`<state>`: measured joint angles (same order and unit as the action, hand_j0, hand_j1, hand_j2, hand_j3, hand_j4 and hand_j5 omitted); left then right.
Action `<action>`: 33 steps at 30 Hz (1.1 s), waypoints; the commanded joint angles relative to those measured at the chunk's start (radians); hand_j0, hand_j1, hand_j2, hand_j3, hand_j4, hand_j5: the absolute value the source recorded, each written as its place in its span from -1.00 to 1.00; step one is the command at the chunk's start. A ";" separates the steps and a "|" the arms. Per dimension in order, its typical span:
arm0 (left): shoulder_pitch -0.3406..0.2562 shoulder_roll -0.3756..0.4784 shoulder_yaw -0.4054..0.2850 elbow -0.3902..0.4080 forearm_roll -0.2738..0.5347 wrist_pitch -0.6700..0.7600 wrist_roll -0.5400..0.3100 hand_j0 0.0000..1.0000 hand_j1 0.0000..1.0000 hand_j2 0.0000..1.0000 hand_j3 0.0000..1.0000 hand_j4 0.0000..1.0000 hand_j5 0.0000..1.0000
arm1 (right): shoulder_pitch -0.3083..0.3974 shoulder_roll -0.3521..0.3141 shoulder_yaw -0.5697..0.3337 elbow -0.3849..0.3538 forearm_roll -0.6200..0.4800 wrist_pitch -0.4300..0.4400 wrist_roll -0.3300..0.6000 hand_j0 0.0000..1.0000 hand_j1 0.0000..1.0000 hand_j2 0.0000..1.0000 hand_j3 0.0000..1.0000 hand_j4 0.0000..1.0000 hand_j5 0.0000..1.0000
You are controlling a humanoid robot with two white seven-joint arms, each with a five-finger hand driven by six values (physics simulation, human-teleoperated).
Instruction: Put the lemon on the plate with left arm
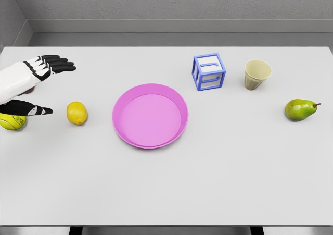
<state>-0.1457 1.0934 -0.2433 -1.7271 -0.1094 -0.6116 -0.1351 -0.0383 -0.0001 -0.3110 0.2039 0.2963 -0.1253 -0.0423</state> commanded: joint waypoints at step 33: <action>-0.184 -0.176 -0.235 0.129 -0.633 0.001 -0.146 1.00 1.00 1.00 1.00 1.00 1.00 | 0.002 0.000 0.000 0.000 0.000 0.001 0.005 1.00 1.00 1.00 1.00 1.00 1.00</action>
<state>-0.3298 0.9192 -0.4501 -1.6137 -0.7438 -0.6121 -0.2815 -0.0383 -0.0001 -0.3114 0.2039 0.2963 -0.1243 -0.0369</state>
